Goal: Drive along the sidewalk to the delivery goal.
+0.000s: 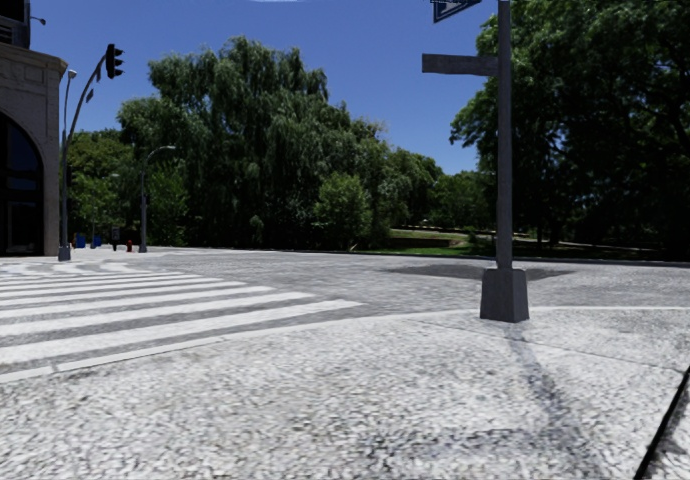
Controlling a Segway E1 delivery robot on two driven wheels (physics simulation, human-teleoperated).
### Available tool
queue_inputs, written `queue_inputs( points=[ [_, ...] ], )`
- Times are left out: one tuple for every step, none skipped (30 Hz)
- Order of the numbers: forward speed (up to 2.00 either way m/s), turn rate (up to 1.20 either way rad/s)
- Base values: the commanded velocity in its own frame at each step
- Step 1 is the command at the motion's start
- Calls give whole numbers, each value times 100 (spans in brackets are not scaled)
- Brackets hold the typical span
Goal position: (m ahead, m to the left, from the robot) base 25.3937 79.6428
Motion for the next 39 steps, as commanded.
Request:
queue_inputs(
  points=[
    [200, 55],
    [200, 55],
    [200, 55],
    [200, 55],
    [200, 55],
    [200, 55],
    [200, 55],
    [200, 55],
    [200, 55],
    [200, 55],
    [200, 55],
    [200, 55],
    [200, 55],
    [200, 55],
    [200, 55],
    [200, 55],
    [200, 55],
    [200, 55],
    [200, 55],
    [200, 55],
    [200, 55],
    [200, 55],
    [200, 55],
    [200, 55],
    [200, 55],
    [200, 55],
    [200, 55],
    [200, 55],
    [200, 55],
    [200, 55],
    [200, 55],
    [200, 55],
    [200, 55],
    [200, 55],
    [200, 55],
    [200, 49],
    [200, 30],
    [200, 17],
    [200, 14]
  ],
)
